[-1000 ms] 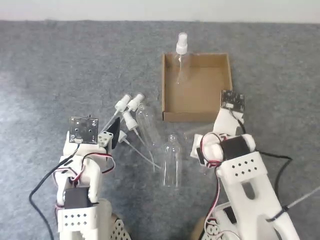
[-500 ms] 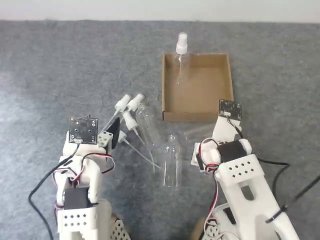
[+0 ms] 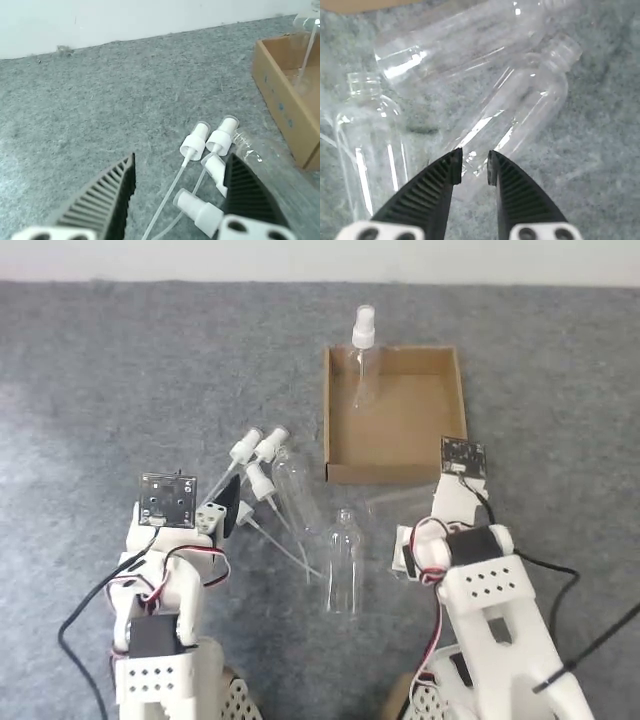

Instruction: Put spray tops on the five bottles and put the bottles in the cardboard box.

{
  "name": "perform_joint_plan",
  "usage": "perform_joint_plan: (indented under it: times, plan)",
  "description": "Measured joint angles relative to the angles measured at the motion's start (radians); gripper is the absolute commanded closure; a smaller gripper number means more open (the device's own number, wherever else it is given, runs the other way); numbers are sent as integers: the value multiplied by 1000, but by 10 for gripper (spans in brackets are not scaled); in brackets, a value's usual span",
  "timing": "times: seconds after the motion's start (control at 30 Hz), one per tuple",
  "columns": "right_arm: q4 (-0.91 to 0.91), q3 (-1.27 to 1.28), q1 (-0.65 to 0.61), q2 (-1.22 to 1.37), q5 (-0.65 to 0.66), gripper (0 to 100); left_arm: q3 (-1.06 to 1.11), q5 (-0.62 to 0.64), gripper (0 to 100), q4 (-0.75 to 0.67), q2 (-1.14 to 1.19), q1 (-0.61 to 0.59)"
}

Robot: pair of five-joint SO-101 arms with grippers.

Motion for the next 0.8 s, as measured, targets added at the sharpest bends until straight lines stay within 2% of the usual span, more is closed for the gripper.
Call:
perform_joint_plan:
  times: [0.17, 0.27, 0.6, 0.8]
  plan:
    - [-21, 20, 2, -3, 3, 726, 0, 0, 735, 0, 0, 0]
    - [-31, 28, 2, -3, 2, 669, 0, 0, 735, 0, 0, 0]
    - [-32, 34, 21, -3, 0, 702, 0, 0, 735, 0, 0, 0]
    - [-29, 34, 149, -3, 0, 702, 0, 0, 735, 0, 0, 0]
